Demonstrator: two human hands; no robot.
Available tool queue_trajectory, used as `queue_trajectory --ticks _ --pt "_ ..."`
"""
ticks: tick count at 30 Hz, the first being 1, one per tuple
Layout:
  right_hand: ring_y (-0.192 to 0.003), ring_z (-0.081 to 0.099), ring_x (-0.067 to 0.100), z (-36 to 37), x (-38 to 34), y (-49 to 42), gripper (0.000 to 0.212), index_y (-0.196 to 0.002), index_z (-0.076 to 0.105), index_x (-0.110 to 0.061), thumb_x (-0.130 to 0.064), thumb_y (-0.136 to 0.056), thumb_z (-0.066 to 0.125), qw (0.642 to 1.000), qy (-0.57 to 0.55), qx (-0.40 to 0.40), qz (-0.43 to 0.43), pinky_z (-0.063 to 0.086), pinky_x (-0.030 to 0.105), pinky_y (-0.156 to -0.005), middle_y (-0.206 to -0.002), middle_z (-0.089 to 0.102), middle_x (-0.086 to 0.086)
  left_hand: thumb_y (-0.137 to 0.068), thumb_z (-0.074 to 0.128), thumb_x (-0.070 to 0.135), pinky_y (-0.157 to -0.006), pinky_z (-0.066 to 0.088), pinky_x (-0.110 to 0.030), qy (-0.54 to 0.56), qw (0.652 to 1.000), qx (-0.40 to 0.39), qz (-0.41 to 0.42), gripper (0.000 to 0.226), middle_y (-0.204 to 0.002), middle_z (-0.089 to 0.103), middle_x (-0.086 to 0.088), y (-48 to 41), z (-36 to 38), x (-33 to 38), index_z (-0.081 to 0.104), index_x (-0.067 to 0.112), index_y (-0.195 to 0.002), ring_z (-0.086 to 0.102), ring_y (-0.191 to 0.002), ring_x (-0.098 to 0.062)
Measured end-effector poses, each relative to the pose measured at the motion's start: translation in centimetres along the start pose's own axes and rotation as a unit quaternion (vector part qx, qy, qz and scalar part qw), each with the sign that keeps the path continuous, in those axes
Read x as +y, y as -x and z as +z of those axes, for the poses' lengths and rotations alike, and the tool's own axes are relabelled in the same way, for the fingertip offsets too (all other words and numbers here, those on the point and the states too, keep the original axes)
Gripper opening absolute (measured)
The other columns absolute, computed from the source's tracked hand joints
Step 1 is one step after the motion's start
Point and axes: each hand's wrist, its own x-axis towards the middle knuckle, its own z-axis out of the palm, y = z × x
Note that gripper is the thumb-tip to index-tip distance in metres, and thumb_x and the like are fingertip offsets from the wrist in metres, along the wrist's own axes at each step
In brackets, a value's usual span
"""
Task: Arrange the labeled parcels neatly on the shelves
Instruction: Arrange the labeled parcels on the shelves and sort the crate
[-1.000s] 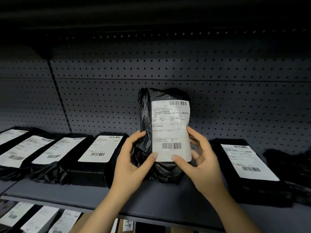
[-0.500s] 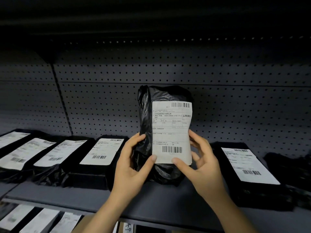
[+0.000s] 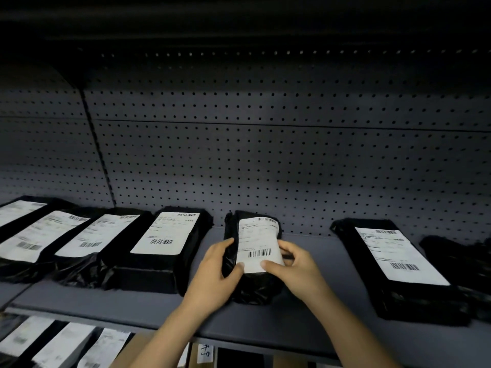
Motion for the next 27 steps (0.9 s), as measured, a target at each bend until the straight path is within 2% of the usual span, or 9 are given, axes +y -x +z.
queue_trajectory --ticks 3,6,11,13,16,20,24,27 --pt "-0.093 0.068 0.005 1.4 0.9 -0.5 0.045 -0.115 0.062 -0.027 -0.011 -0.076 0.08 1.0 0.028 0.009 0.006 0.056 0.024 -0.082 -0.108 0.07 -0.008 -0.092 0.061 0.025 -0.096 0.021 -0.002 -0.045 0.999 -0.017 0.001 0.055 -0.139 0.044 0.007 -0.4 0.0 -1.0 0.042 0.018 -0.143 0.039 -0.13 -0.005" --pt "-0.097 0.066 0.004 2.1 1.2 -0.5 0.05 -0.123 0.061 -0.024 -0.017 -0.077 0.079 0.998 0.065 0.012 0.004 0.057 0.028 -0.085 -0.11 0.069 -0.011 -0.092 0.06 0.028 -0.094 0.028 -0.009 -0.079 0.997 -0.023 0.007 0.052 -0.137 0.045 0.008 -0.5 -0.1 -1.6 0.044 0.023 -0.141 0.043 -0.128 -0.008" --pt "-0.098 0.063 0.002 2.2 0.9 0.2 0.053 -0.128 0.058 -0.025 -0.029 -0.079 0.078 0.991 0.126 0.032 -0.012 0.055 0.021 -0.081 -0.117 0.064 -0.009 -0.09 0.06 0.034 -0.106 0.037 -0.028 -0.147 0.989 -0.006 0.022 0.053 -0.139 0.046 -0.001 -0.2 -0.4 -1.7 0.049 0.016 -0.138 0.044 -0.129 -0.019" --pt "-0.099 0.058 0.001 1.8 0.5 0.8 0.056 -0.132 0.055 -0.025 -0.034 -0.081 0.076 0.985 0.161 0.058 -0.029 0.051 0.017 -0.081 -0.12 0.058 -0.01 -0.086 0.054 0.04 -0.106 0.038 -0.033 -0.185 0.98 0.028 0.065 0.053 -0.135 0.051 -0.004 -0.1 -0.6 -1.0 0.056 0.012 -0.13 0.046 -0.126 -0.023" --pt "-0.103 0.052 0.002 0.3 -0.4 2.2 0.05 -0.13 0.055 -0.023 -0.035 -0.085 0.072 0.965 0.233 0.096 -0.069 0.04 0.009 -0.08 -0.117 0.052 -0.011 -0.083 0.043 0.045 -0.096 0.043 -0.034 -0.191 0.97 0.04 0.144 0.054 -0.121 0.056 -0.001 -0.2 -0.7 1.0 0.058 0.012 -0.123 0.052 -0.113 -0.021" --pt "-0.106 0.049 0.002 -3.0 -1.1 4.4 0.042 -0.125 0.057 -0.022 -0.033 -0.087 0.07 0.929 0.321 0.147 -0.114 0.033 0.002 -0.083 -0.119 0.051 -0.011 -0.085 0.044 0.039 -0.086 0.048 -0.036 -0.18 0.955 0.037 0.233 0.047 -0.114 0.059 -0.001 -0.4 0.4 4.5 0.058 0.013 -0.122 0.054 -0.103 -0.021" --pt "-0.11 0.052 0.009 -7.0 -1.5 7.0 0.042 -0.126 0.058 -0.021 -0.03 -0.087 0.07 0.912 0.342 0.195 -0.112 0.039 0.017 -0.089 -0.122 0.052 -0.008 -0.087 0.049 0.034 -0.082 0.047 -0.035 -0.181 0.938 0.028 0.295 0.041 -0.11 0.058 -0.003 -0.3 2.7 7.8 0.059 0.012 -0.121 0.053 -0.098 -0.022" --pt "-0.105 0.053 0.009 -10.0 -1.8 8.8 0.041 -0.123 0.059 -0.021 -0.028 -0.085 0.072 0.901 0.35 0.23 -0.111 0.039 0.014 -0.086 -0.117 0.052 -0.01 -0.087 0.047 0.034 -0.079 0.043 -0.034 -0.187 0.926 0.022 0.327 0.039 -0.108 0.058 -0.001 -0.1 4.7 10.1 0.06 0.014 -0.118 0.052 -0.095 -0.022"
